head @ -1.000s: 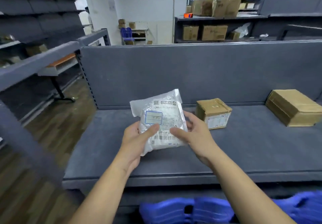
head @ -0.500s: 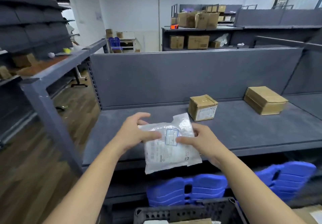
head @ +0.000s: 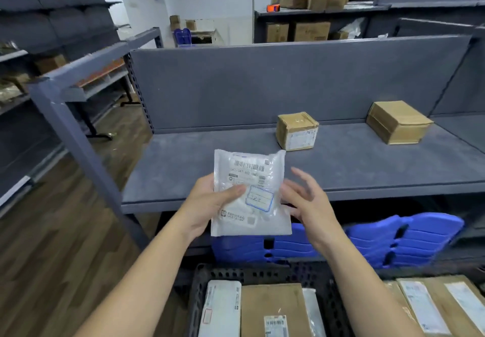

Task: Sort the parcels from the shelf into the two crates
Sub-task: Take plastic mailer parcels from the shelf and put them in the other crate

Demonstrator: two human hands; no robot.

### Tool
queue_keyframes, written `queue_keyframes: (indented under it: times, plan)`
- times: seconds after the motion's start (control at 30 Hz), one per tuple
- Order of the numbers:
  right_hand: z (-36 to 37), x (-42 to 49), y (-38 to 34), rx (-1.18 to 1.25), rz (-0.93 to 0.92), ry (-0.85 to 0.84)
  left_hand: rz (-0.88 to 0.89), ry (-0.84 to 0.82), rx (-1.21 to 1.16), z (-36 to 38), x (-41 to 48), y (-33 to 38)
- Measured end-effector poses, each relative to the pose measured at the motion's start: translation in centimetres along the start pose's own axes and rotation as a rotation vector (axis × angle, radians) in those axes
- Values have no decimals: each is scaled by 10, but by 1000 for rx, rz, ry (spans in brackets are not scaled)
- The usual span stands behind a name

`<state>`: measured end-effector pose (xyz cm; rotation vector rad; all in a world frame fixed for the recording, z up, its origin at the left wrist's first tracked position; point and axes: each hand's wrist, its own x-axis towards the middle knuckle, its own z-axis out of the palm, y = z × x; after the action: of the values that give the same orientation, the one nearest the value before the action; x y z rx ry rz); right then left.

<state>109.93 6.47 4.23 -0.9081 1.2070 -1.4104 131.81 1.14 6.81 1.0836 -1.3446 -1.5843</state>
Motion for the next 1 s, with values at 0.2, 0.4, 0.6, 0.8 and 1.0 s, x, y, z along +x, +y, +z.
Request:
queue_keyframes:
  times: [0.2,0.4,0.6,0.8,1.0]
  plan:
    - [2,-14,2,-64,0,-102,-14,-47,107,13,-13,-1]
    - [-1,-18,5,-47,18,-99,-45,-19,23,13,-17,-11]
    - [-5,-18,9,-13,49,-90,-181,254,-62,-8,-16,-40]
    - [-7,-8,32,395,211,-91,-268,322,-100,-20,-24,-74]
    - [-1,-8,58,1103,518,-248,-272,355,-73,-16,-30,-85]
